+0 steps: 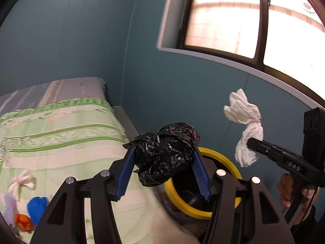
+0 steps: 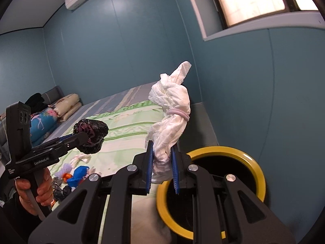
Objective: Collect trash
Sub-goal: 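Carry the black bag and white tissue over the yellow-rimmed bin with both tools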
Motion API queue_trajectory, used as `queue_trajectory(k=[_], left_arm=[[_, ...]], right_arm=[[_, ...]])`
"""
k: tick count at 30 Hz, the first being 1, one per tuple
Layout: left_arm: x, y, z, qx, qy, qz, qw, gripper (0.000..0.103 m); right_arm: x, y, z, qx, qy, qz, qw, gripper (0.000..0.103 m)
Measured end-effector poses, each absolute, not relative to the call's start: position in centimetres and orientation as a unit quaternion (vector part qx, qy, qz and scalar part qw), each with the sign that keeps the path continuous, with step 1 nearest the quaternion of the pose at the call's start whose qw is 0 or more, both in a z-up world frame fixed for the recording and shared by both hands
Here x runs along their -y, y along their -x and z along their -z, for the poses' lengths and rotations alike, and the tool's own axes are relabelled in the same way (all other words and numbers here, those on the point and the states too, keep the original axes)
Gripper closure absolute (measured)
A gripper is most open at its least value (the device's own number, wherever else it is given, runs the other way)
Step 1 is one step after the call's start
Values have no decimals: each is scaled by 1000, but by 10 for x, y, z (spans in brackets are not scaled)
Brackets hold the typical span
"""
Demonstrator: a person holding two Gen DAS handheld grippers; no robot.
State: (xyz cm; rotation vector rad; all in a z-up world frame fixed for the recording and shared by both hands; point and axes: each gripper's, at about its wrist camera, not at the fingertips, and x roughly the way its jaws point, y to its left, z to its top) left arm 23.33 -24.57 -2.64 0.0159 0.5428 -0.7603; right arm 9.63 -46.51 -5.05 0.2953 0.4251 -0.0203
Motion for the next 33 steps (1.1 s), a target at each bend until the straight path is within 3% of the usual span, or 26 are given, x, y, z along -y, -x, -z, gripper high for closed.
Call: queue_trajectory(k=[28, 33], left_arm=[[372, -255, 123, -363, -29, 409, 837, 50], [378, -259, 130, -371, -27, 406, 834, 42]], right_arm=[[545, -124, 135, -287, -217, 94, 928, 87], [555, -127, 142, -293, -228, 97, 923, 86]])
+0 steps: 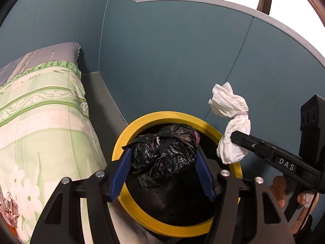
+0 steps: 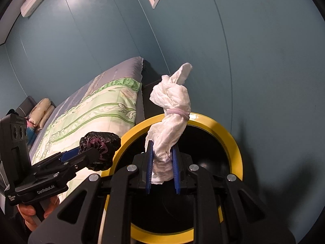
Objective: Collect trash
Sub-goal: 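Carry the black bag and white tissue over the yellow-rimmed bin with both tools, then open both tools to drop the bag and tissue into the bin, return to bed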
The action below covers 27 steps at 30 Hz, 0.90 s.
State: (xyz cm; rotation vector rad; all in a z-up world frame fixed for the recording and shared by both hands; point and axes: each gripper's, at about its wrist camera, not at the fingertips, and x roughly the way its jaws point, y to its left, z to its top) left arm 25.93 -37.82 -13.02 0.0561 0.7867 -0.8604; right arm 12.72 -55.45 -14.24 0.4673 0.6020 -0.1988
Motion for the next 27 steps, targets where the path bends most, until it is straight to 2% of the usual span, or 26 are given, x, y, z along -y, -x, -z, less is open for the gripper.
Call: queue_trajectory(k=[2, 5, 6, 7, 18, 27], left_arm=[[377, -261, 131, -373, -18, 402, 836, 28], [374, -265, 130, -373, -6, 402, 836, 20], [373, -266, 130, -375, -2, 402, 835, 18], [371, -268, 130, -376, 3, 400, 836, 17], [314, -280, 102, -351, 24, 358, 865, 15], [227, -273, 57, -304, 41, 304, 902, 9]], right_arm=[[556, -133, 140, -294, -228, 104, 922, 85], [556, -127, 143, -294, -232, 109, 921, 77], [554, -129, 142, -294, -232, 113, 920, 70], [554, -129, 142, -293, -233, 114, 920, 67], [539, -120, 132, -279, -227, 115, 926, 66], [490, -119, 92, -247, -184, 71, 949, 57]])
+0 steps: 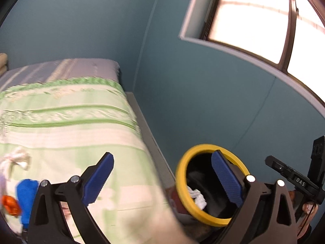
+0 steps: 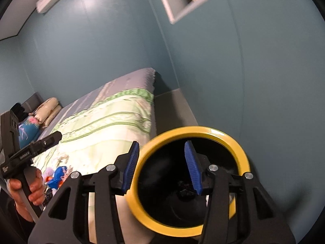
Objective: Collect trash
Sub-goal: 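Open both tools to drop the bag and tissue into the bin, return to bed, then grasp the orange snack wrappers with the left tool while the right tool grasps the lavender foam net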
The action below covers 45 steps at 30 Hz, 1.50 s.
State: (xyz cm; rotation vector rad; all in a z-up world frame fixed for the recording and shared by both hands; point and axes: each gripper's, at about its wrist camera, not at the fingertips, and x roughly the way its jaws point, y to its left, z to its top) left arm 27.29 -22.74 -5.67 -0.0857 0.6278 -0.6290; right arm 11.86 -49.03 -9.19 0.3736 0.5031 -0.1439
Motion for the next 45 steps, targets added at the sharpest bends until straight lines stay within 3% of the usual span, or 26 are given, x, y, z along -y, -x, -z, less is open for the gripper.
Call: queue_trajectory(k=[10, 21, 31, 45], left_arm=[[116, -249, 13, -253, 46, 227, 939, 8], [14, -214, -1, -225, 65, 148, 961, 8], [-54, -186, 10, -224, 69, 86, 968, 8], [-138, -178, 60, -268, 94, 9, 959, 8]], right_arm=[[410, -123, 57, -227, -135, -15, 964, 41], [323, -134, 39, -227, -94, -107, 964, 36], [268, -130, 47, -238, -56, -165, 955, 30], [210, -149, 81, -290, -26, -211, 933, 29]])
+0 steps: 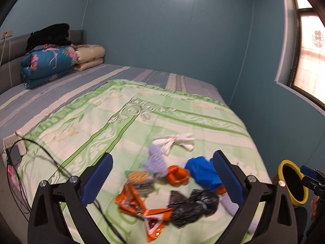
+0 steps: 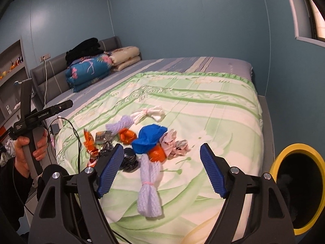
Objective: Collect trash
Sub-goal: 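Grasp the orange snack wrappers with the left tool while the right tool grasps the lavender foam net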
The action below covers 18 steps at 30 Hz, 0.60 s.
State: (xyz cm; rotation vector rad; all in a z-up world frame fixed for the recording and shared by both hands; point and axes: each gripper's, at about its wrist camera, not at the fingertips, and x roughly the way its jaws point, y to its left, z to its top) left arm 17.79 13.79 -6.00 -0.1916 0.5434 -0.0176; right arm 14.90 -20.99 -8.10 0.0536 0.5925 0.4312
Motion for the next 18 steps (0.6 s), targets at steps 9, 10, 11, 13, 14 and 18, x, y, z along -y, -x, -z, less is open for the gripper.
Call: queue_trajectory(k=[9, 10, 11, 13, 14, 18], left_arm=[[-166, -178, 103, -313, 114, -10, 943, 8], [-165, -178, 106, -317, 114, -10, 941, 8], [-165, -177, 111, -322, 115, -10, 940, 8], [-165, -177, 122, -334, 117, -10, 935, 8], [-164, -177, 126, -339, 117, -9, 933, 8], [-164, -180, 143, -360, 124, -10, 925, 8]], right_arm=[[180, -156, 110, -323, 6, -222, 920, 29], [178, -156, 113, -327, 9, -223, 918, 29], [175, -157, 117, -331, 12, -225, 916, 29], [171, -159, 124, -340, 16, -228, 912, 29], [169, -160, 127, -342, 19, -228, 912, 29], [162, -162, 140, -350, 33, -226, 908, 29]])
